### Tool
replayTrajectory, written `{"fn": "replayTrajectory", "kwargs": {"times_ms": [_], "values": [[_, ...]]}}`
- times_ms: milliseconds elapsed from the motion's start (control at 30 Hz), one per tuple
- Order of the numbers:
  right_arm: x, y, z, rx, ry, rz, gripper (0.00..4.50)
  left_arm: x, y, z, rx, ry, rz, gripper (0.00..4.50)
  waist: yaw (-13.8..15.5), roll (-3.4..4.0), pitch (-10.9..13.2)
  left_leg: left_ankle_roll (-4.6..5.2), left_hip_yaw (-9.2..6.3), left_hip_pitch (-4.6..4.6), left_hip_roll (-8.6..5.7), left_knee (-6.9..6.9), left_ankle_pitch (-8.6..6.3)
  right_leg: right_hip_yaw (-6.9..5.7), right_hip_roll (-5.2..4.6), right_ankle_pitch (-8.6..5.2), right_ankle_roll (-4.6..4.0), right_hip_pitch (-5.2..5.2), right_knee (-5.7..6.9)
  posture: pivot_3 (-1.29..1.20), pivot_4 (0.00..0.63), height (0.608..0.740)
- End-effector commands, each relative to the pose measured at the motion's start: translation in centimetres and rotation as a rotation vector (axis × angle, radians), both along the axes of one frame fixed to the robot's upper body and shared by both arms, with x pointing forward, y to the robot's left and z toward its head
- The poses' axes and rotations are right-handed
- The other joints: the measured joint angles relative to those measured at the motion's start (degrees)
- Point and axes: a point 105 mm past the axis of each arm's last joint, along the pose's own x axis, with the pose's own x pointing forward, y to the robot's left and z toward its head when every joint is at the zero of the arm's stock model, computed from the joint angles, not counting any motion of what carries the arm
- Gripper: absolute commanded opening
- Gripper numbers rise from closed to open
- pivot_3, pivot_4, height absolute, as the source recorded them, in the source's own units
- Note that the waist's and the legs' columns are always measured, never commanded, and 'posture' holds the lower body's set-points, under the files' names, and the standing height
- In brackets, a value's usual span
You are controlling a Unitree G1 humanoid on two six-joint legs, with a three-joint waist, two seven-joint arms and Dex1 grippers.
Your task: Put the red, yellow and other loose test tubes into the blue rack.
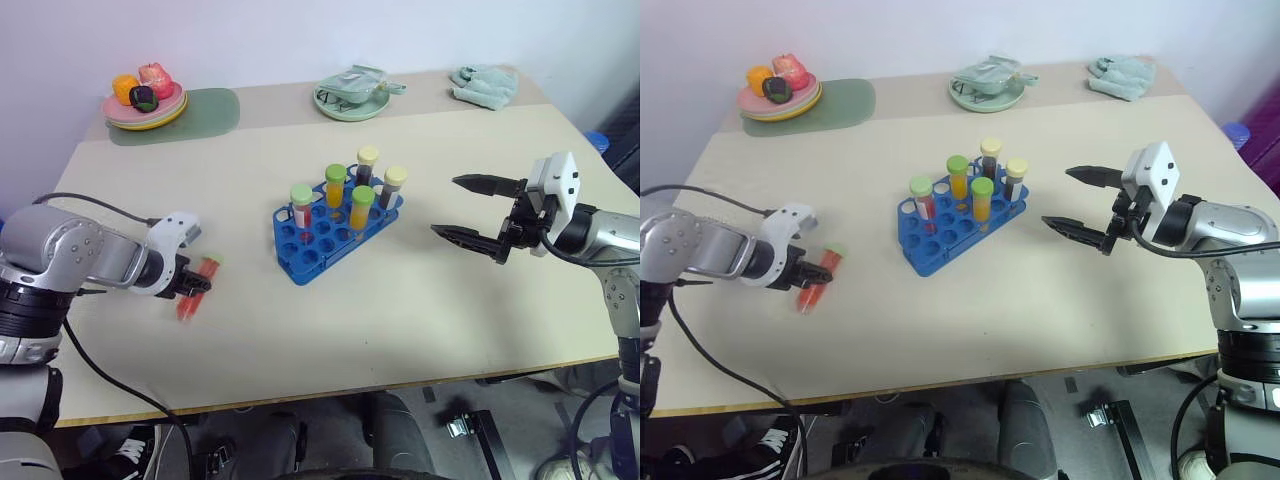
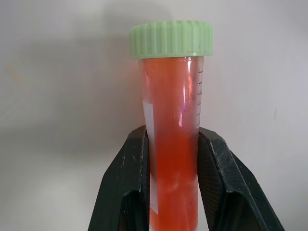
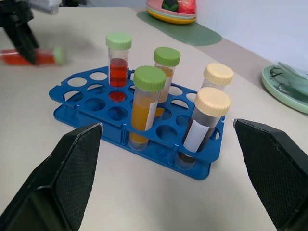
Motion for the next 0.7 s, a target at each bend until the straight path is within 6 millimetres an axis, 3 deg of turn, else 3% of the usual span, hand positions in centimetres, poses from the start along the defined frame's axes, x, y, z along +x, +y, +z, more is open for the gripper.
{"fn": "replayTrajectory", "kwargs": {"times_ms": [33,67,133,267,500,700], "values": [[-0.3,-0.2,1.2,-0.002,-0.061,-0.001,4.50,2.9,0.1,6.7,0.003,-0.488,-0.014,0.75,0.0,-0.03,0.0,0.00,-0.01,-0.02,0.01,0.01,0.00,0.00,0.00,0.00,0.00,-0.02,0.01,0.00,0.150,0.740],[-0.3,-0.3,1.3,0.000,-0.062,-0.006,4.50,3.1,-0.8,8.4,-0.082,-0.622,-0.069,0.75,-0.1,-0.01,0.0,-0.02,0.01,-0.02,0.03,0.00,0.01,0.00,0.01,0.00,0.00,-0.03,-0.01,0.00,0.150,0.740],[-0.2,-0.6,1.3,0.001,-0.064,-0.016,4.50,2.9,-0.9,10.0,-0.082,-0.788,-0.126,0.75,-0.1,0.01,0.0,-0.02,0.07,-0.02,0.03,-0.04,0.00,0.00,0.00,0.00,-0.01,-0.05,-0.04,0.00,0.150,0.740],[-0.1,-0.8,1.3,0.000,-0.066,-0.021,4.50,1.8,-3.1,11.5,-0.193,-0.989,-0.292,0.75,-0.1,0.02,0.0,-0.01,0.20,-0.01,0.04,-0.03,0.00,0.00,-0.01,0.01,-0.01,-0.04,-0.06,0.00,0.150,0.740],[-0.3,-1.1,1.6,-0.002,-0.068,-0.031,4.50,0.3,-8.3,10.3,-0.325,-1.134,-0.569,0.75,1.1,0.00,0.0,0.00,0.36,-0.02,0.02,0.04,0.00,0.00,-0.05,0.04,-0.02,0.03,-0.09,0.00,0.150,0.740],[-1.1,-1.5,1.8,-0.006,-0.044,-0.037,4.50,0.7,-10.9,8.1,-0.327,-1.166,-0.683,0.75,1.2,0.00,0.0,0.02,0.38,-0.01,0.02,0.06,0.00,-0.01,-0.03,0.05,-0.03,0.06,-0.10,0.00,0.150,0.740]]}}
